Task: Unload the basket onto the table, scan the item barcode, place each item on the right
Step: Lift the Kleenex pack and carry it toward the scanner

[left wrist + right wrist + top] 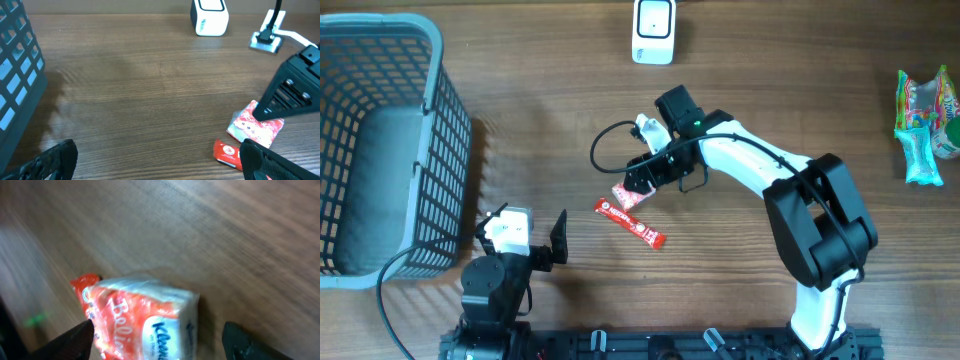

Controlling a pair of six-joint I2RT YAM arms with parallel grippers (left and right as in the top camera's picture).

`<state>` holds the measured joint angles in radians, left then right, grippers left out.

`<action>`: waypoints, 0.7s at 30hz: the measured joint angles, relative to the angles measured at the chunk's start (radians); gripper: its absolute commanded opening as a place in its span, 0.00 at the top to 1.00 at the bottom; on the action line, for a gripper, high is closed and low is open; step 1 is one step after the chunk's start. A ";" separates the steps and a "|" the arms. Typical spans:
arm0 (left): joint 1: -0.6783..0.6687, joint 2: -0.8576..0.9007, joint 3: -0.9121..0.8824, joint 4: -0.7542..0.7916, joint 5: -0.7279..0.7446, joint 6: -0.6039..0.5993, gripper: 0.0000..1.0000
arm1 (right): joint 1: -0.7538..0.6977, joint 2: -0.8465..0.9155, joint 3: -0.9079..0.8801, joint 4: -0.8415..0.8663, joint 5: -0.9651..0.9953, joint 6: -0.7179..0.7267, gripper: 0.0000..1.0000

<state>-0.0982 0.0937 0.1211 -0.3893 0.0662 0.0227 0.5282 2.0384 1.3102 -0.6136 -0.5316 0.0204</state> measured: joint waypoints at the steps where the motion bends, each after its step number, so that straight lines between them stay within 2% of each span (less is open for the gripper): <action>1: 0.000 0.000 0.000 0.000 0.000 0.000 0.00 | 0.001 0.000 0.000 -0.014 -0.008 -0.006 0.32; 2: 0.000 0.000 0.000 0.000 0.000 0.000 0.00 | 0.004 0.001 0.000 -0.037 -0.010 -0.014 0.40; 3: 0.000 0.000 0.000 0.000 0.000 0.000 0.00 | 0.006 0.005 0.000 -0.048 -0.008 -0.023 0.52; 4: 0.000 0.000 0.000 0.001 0.000 0.000 0.00 | 0.006 0.006 -0.001 -0.051 0.000 -0.029 0.69; 5: 0.000 0.000 0.000 0.000 0.000 0.000 0.00 | 0.006 0.007 -0.008 -0.048 0.013 -0.031 0.80; 7: 0.000 0.000 0.000 0.000 0.000 0.000 0.00 | 0.006 0.008 -0.022 -0.036 0.019 -0.035 0.92; 8: 0.000 0.000 0.000 0.000 0.000 0.000 0.00 | 0.005 0.008 -0.028 -0.027 0.016 -0.034 0.96; 15: 0.000 0.000 0.000 0.000 0.000 0.000 0.00 | 0.009 0.011 -0.034 0.064 0.007 0.032 0.96; 16: 0.000 0.000 0.000 0.000 0.000 0.000 0.00 | 0.009 0.011 -0.031 0.056 0.006 0.048 0.86; 17: 0.000 0.000 0.000 0.000 0.000 0.000 0.00 | 0.009 0.011 -0.025 0.037 0.007 0.068 0.68; 18: 0.000 0.000 0.000 0.000 0.000 0.000 0.00 | 0.009 0.011 -0.020 0.023 0.007 0.090 0.45; 19: 0.000 0.000 0.000 0.000 0.000 0.000 0.00 | 0.009 0.013 -0.014 0.016 0.007 0.111 0.35; 21: 0.000 0.000 0.000 0.001 0.000 0.000 0.00 | 0.010 0.015 -0.003 0.018 -0.017 0.138 0.29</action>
<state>-0.0982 0.0937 0.1211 -0.3885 0.0662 0.0227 0.5381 2.0537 1.3075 -0.5961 -0.5488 0.1589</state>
